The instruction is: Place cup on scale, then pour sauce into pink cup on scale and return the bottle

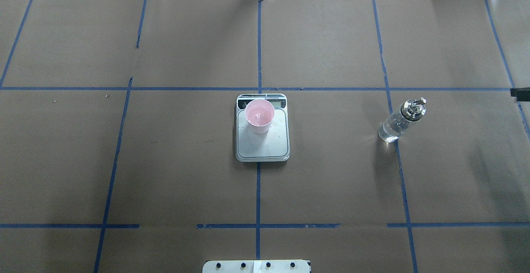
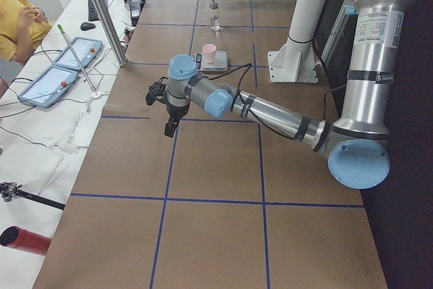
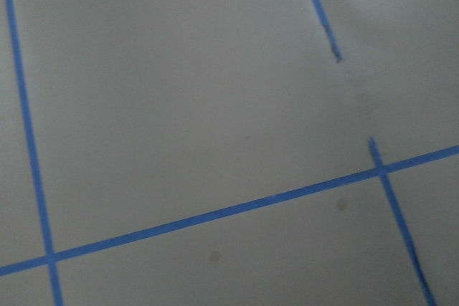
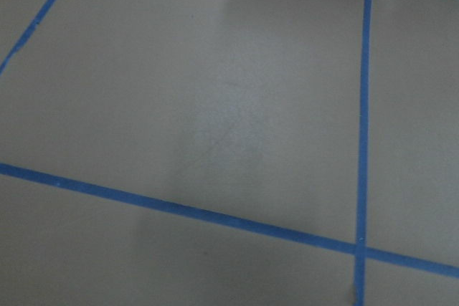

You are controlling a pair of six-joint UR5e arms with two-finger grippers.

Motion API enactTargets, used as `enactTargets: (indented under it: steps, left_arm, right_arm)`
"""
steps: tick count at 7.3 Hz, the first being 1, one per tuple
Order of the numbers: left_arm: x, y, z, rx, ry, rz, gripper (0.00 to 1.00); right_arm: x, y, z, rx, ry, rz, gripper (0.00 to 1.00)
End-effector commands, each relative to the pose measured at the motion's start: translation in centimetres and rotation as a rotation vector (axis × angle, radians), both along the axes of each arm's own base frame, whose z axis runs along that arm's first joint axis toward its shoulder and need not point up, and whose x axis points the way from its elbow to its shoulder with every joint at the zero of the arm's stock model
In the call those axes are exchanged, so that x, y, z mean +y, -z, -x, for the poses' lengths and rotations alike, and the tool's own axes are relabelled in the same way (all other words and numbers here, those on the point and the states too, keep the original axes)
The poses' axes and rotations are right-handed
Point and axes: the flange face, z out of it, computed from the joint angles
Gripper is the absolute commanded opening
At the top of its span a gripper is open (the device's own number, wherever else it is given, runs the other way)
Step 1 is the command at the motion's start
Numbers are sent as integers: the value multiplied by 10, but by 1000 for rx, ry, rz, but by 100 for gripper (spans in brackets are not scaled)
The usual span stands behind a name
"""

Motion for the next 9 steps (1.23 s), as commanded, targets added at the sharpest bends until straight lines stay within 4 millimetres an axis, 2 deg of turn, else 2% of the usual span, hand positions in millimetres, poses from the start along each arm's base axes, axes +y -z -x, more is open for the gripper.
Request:
enactTargets:
  steps: [1,2,3,4,5,6,7,9]
  left_arm:
    - [10,-51,45,45,-52,21,100]
    - [-2,-41,52,43,-35,17,100]
    - [1,-45,70,40,-6,37,100]
    - [-1,-60,73,33,-3,63,100]
    - [-1,-80,77,7,-69,36,100]
    - [3,-84,87,-8,-90,93,100]
    - [5,-85,105,-44,-59,139,100]
    - [14,-105,106,-40,-52,196,100]
  right_arm:
    - [-42,7,-83,-2,108,125,100]
    - [-59,18,-109,18,190,148,100]
    - [-65,24,-125,46,241,158,100]
    - [-64,12,-124,46,264,206,100]
    - [-49,-6,-124,42,265,239,100]
    - [-21,-28,-124,36,254,283,100]
    - [-14,-27,-124,31,250,290,100]
    - [-7,-36,-116,-15,154,411,100]
